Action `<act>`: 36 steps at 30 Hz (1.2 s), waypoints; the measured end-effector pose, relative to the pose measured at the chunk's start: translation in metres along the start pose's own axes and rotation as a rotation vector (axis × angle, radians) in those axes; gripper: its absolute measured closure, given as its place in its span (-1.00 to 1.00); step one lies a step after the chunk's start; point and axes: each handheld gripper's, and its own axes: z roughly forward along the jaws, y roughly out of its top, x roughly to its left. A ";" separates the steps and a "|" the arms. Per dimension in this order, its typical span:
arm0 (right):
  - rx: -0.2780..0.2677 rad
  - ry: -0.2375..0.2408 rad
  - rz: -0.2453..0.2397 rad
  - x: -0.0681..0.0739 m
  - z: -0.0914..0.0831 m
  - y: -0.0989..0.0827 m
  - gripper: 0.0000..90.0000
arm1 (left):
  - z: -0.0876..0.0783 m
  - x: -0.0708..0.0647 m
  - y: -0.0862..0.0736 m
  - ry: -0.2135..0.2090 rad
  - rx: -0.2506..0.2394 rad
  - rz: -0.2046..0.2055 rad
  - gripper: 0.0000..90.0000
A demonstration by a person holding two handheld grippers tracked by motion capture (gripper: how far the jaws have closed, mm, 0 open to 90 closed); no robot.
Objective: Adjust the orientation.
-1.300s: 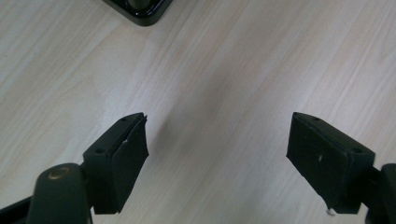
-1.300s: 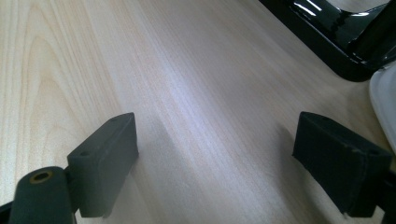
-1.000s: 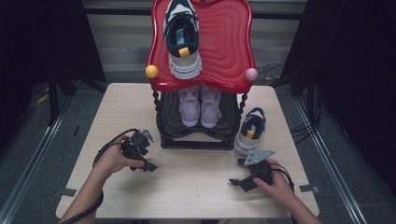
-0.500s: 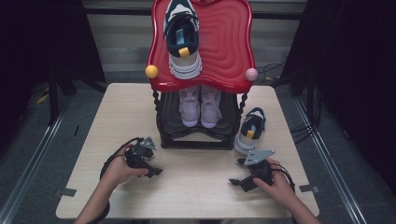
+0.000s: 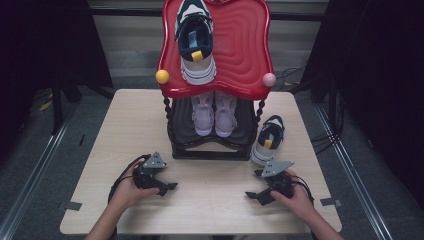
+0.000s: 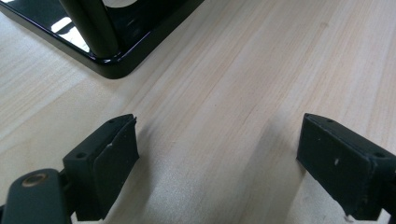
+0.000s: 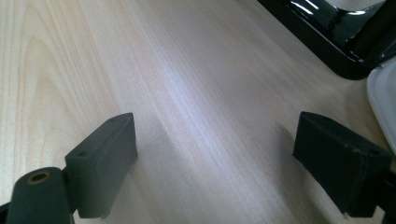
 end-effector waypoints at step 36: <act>0.343 -0.052 0.053 -0.065 -0.093 0.072 -0.30 | 0.001 -0.003 -0.003 0.005 -0.013 0.000 -0.86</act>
